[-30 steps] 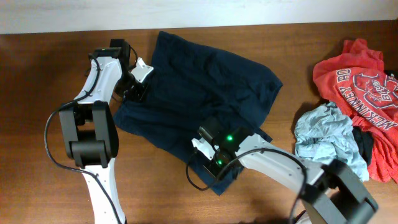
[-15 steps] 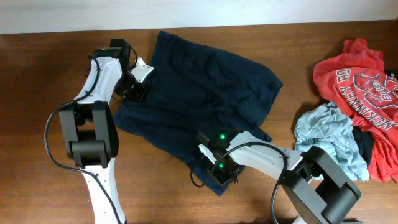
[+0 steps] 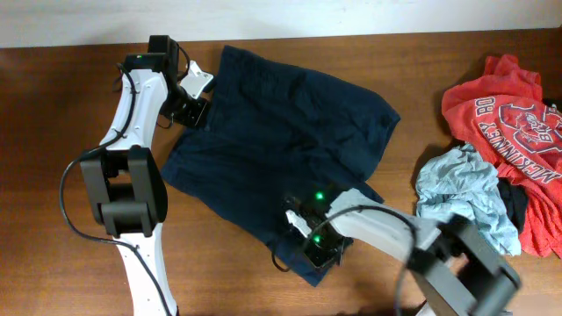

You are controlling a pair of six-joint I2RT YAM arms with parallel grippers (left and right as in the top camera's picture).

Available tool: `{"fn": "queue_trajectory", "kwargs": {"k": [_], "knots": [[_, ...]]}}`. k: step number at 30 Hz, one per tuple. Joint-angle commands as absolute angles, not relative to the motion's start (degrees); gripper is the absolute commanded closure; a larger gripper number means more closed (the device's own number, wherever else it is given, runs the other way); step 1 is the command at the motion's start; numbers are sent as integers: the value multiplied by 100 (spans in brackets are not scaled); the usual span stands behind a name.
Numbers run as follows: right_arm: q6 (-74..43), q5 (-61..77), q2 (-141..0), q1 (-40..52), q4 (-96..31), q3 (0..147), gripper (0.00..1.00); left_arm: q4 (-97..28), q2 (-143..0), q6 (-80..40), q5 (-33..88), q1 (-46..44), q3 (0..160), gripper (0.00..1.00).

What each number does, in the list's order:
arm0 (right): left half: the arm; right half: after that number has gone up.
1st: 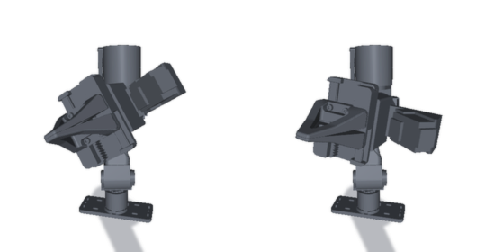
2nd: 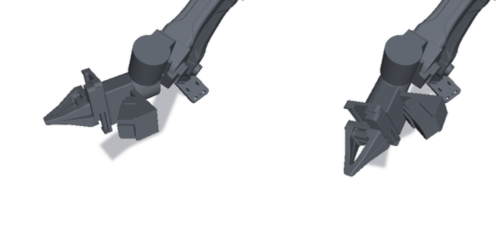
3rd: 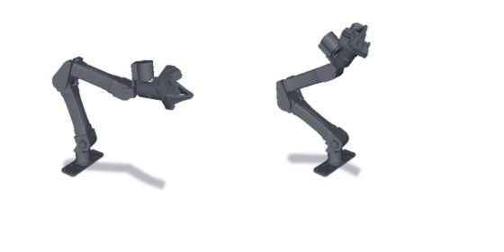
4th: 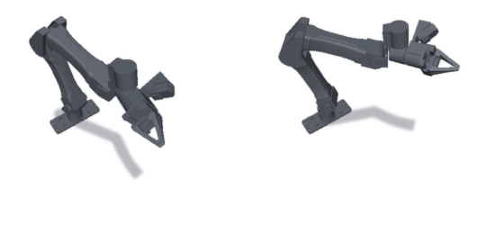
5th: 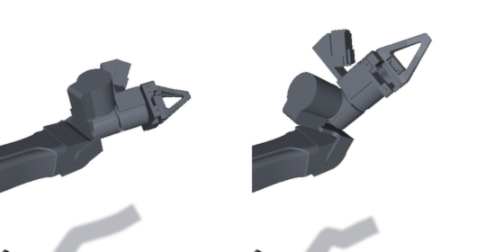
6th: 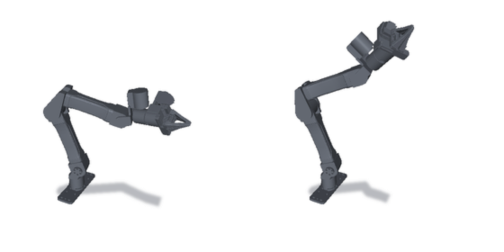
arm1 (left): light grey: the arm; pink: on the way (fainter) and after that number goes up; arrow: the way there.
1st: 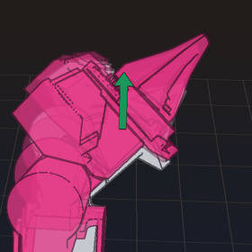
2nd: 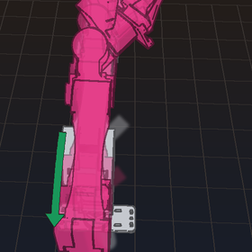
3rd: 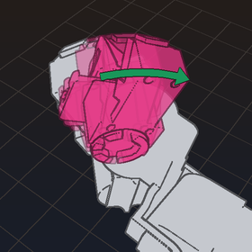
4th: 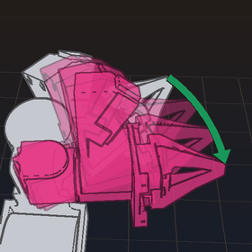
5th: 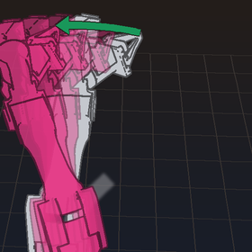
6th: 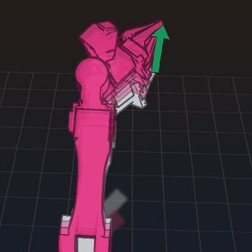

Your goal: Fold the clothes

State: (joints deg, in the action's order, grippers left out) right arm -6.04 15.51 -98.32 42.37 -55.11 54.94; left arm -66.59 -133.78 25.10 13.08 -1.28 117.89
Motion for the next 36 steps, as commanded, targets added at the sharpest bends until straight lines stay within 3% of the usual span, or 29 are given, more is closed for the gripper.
{"fn": "queue_trajectory", "kwargs": {"k": [1, 8, 13, 22, 30, 36], "knots": [[-652, 2027, -8912, 4412, -5769, 5579, 96, -6654, -13415, 2502, 1354, -134, 11854, 68], [-593, 1817, -8305, 4746, -4969, 5579, 96, -6639, -13415, 2499, 1378, -139, 11854, 67], [-163, 915, -8925, 4593, -4757, 5540, 96, -6652, -13415, 2497, 1378, -145, 11854, 67], [305, 849, -10175, 4204, -4145, 5542, 96, -6652, -13415, 2497, 1382, -145, 11854, 67], [10, 2239, -10180, 4106, -5334, 5457, 96, -6676, -13415, 2495, 1417, -145, 11854, 67], [-392, 2246, -10156, 4388, -5529, 5315, 96, -6674, -13415, 2495, 1420, -145, 11854, 67]]}}
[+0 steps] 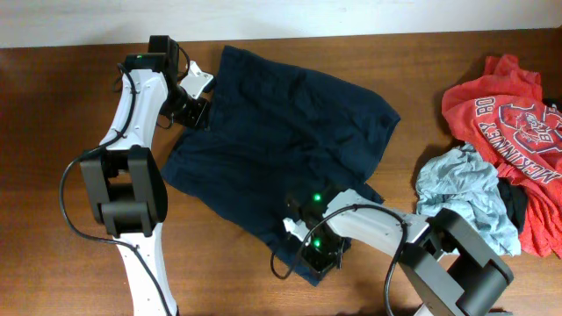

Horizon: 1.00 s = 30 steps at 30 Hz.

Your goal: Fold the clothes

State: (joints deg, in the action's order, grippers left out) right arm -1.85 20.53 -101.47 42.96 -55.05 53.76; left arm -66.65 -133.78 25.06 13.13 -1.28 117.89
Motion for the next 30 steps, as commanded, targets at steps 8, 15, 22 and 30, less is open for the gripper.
{"fn": "queue_trajectory", "kwargs": {"k": [8, 15, 22, 30], "knots": [[-340, 2185, -9603, 4388, -5446, 5323, 96, -6289, -13415, 2508, 1704, -202, 11856, 67], [-526, 1500, -7647, 4386, -5216, 5662, 96, -5505, -13502, 2539, 1730, -375, 11854, 100], [-941, 1138, -7008, 4381, -4593, 5695, 96, -5275, -14079, 2539, 1806, -510, 11854, 100], [-1000, 1074, -7011, 4381, -4624, 5697, 96, -5282, -14363, 683, -209, -449, 11843, 100]]}}
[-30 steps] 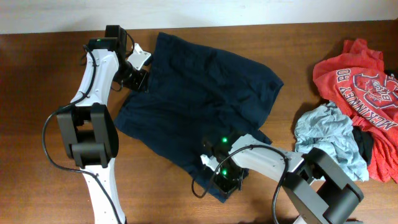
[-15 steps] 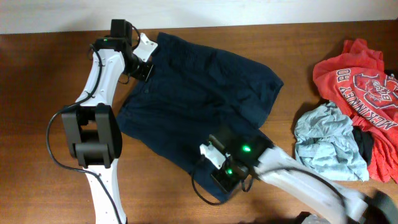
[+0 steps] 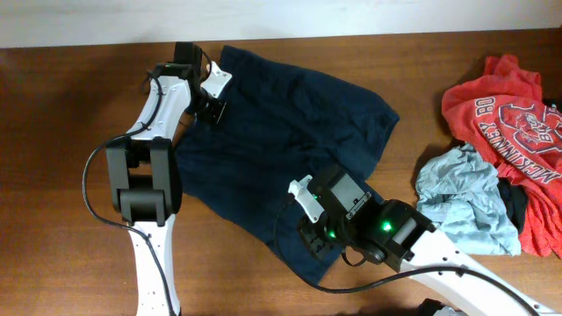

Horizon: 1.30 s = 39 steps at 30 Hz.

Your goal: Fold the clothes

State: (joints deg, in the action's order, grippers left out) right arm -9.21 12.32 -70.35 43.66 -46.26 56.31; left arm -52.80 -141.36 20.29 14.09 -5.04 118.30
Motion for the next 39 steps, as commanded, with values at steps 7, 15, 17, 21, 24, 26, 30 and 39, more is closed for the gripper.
{"fn": "queue_trajectory", "kwargs": {"k": [7, 15, 17, 21, 24, 26, 30, 39], "knots": [[-1496, 351, -7011, 4309, -4696, 5695, 95, -6281, -14368, -1396, -1103, 263, 11813, 100], [-1457, 403, -7900, 3310, -4198, 5695, 86, -6866, -14365, -1188, -884, 427, 11813, 100], [-819, 565, -8580, 3242, -3957, 5695, 85, -6866, -14341, -947, -882, 233, 11815, 100], [261, 1544, -9371, 3275, -3798, 5697, 87, -6869, -14313, -565, -1068, -191, 11815, 100], [537, 1542, -9550, 3293, -3739, 5695, 86, -6838, -14313, -567, -1251, -329, 11815, 100], [727, 1531, -9679, 3293, -3610, 5690, 86, -6785, -14313, -572, -1247, -333, 11815, 100], [1026, 1522, -10108, 3293, -3479, 5686, 86, -6757, -14313, -569, -1249, -307, 11815, 100], [591, 1476, -10425, 3293, -4434, 5666, 91, -6667, -14313, -567, -1249, -91, 11815, 99]]}}
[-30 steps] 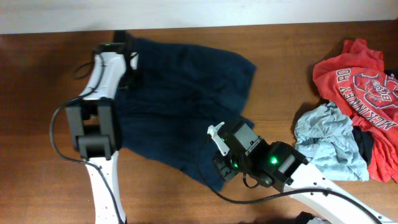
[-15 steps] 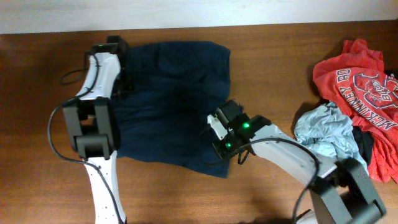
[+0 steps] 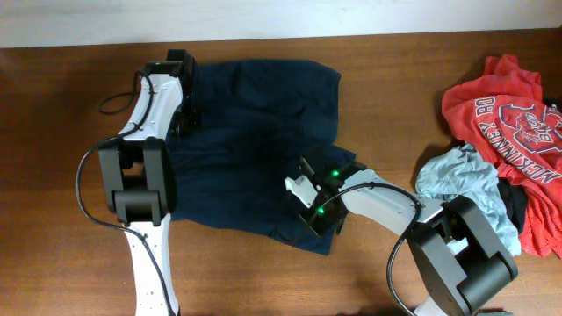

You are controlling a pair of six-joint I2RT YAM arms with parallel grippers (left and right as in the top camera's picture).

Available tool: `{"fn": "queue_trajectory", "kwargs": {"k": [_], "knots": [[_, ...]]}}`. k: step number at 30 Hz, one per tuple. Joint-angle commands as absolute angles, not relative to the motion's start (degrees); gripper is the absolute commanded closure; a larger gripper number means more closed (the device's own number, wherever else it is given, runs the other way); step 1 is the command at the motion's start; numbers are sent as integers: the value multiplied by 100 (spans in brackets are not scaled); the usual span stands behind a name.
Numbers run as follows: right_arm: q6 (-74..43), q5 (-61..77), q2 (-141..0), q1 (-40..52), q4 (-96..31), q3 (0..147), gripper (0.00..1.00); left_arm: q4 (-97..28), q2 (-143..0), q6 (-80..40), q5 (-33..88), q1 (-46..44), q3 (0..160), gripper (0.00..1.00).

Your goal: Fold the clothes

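A navy blue garment (image 3: pixel 255 132) lies spread on the wooden table (image 3: pixel 53 175), left of centre, with its right edge near the middle of the table. My left gripper (image 3: pixel 186 121) sits at the garment's upper left edge, its fingers buried in the cloth and seemingly shut on it. At the lower right corner my right gripper (image 3: pixel 309 209) presses into the fabric, apparently shut on it too. The fingertips of both are hidden by the wrists from above.
A red printed T-shirt (image 3: pixel 505 114) is heaped at the far right edge. A crumpled light blue garment (image 3: pixel 461 197) lies just left of it, close to my right arm. A dark piece (image 3: pixel 514 204) shows between them.
The garment has shifted left and squared up; its right side, which reached well past centre, now ends near the middle. My left gripper is lower on the left edge, and my right is slightly higher.
Both grippers sat on the skewed navy garment, left at its upper left edge, right at its bottom corner, and stayed there at the second moment. Then the left was further up and the right arm had raised. Now the garment lies straighter and further left.
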State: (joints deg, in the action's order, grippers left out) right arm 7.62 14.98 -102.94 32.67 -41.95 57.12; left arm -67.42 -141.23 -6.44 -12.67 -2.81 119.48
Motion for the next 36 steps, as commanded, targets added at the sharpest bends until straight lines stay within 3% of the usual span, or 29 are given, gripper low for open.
{"fn": "queue_trajectory", "kwargs": {"k": [1, 9, 20, 27, 32, 36], "knots": [[434, 1422, -10431, 3293, -4574, 5629, 92, -6646, -14313, -567, -1249, -62, 11815, 100], [-1247, 696, -10431, 3291, -4864, 5057, 96, -6477, -14313, -266, -1293, 270, 11815, 100], [-2700, 377, -10431, 3002, -5240, 5030, 96, -6626, -14311, 311, -1297, 318, 12274, 99], [-2561, 408, -10390, 2556, -5315, 5039, 96, -7380, -14309, 399, -1190, 325, 13299, 100], [-1959, 655, -9356, 2700, -5286, 5345, 95, -8090, -14158, 401, -504, 154, 13972, 100], [-1865, 550, -8270, 2600, -4932, 5647, 78, -8219, -14022, 648, 220, -86, 14005, 99]]}}
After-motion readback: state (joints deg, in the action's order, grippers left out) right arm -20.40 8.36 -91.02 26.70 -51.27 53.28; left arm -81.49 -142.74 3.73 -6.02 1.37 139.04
